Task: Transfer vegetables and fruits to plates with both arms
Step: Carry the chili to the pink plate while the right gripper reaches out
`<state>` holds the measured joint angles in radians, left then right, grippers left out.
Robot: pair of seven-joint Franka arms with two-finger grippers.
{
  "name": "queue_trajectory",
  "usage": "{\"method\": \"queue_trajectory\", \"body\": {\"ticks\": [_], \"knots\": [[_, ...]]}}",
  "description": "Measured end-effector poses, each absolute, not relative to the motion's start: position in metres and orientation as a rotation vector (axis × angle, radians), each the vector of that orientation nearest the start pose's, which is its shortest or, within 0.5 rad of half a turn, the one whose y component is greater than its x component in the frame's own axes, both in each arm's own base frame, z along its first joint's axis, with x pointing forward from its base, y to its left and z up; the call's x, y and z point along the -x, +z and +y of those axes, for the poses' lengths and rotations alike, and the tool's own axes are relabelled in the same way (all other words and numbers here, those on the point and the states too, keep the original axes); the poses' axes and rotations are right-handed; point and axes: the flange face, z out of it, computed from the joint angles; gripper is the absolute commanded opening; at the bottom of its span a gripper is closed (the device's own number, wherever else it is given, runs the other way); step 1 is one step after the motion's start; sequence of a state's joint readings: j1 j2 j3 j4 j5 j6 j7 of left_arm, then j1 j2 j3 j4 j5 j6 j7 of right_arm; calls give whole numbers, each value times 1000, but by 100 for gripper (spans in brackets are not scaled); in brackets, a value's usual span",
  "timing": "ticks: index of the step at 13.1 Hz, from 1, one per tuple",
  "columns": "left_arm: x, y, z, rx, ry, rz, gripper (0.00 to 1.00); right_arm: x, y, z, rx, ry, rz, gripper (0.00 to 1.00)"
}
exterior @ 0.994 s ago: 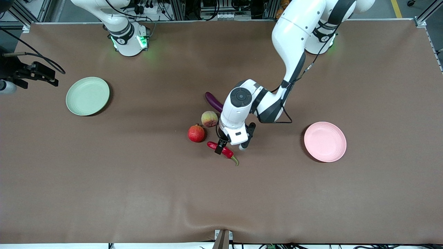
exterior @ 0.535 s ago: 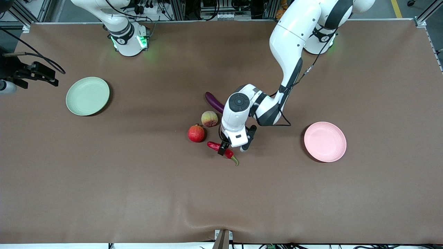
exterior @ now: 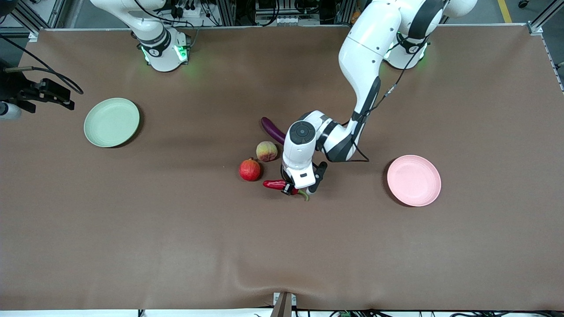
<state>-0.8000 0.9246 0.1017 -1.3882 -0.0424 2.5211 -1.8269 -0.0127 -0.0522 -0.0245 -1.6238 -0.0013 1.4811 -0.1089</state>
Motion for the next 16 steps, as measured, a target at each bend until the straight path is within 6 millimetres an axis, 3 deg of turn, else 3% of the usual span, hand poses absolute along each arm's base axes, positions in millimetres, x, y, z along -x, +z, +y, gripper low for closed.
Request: {"method": "queue_trajectory", "body": {"ticks": [1,2,5,7,9,12,13,14,16], "knots": [[-564,175,-494,2826,-192,-1756,3,-528,621,-20,3130,142,-112,100],[-566,176,-493,2827,-199,-1760,0,-528,621,-20,3130,142,-112,100],[-575,187,-491,2837,-235,-1782,0,-528,620,-20,3130,142,-112,100],[-588,216,-490,2854,-279,-1824,0,-528,620,-20,3130,142,-112,100],[-603,265,-481,2851,-328,-1876,0,-528,620,-20,3130,143,-112,100],[-628,355,-441,2788,-381,-1977,0,-528,620,-20,3130,143,-111,100],[-637,375,-420,2763,-394,-1989,0,-528,620,-20,3130,143,-112,100],[-645,383,-399,2743,-407,-1957,0,-528,620,-20,3129,144,-113,100],[-655,370,-363,2721,-358,-1784,0,-531,616,-19,3132,149,-120,100]]}}
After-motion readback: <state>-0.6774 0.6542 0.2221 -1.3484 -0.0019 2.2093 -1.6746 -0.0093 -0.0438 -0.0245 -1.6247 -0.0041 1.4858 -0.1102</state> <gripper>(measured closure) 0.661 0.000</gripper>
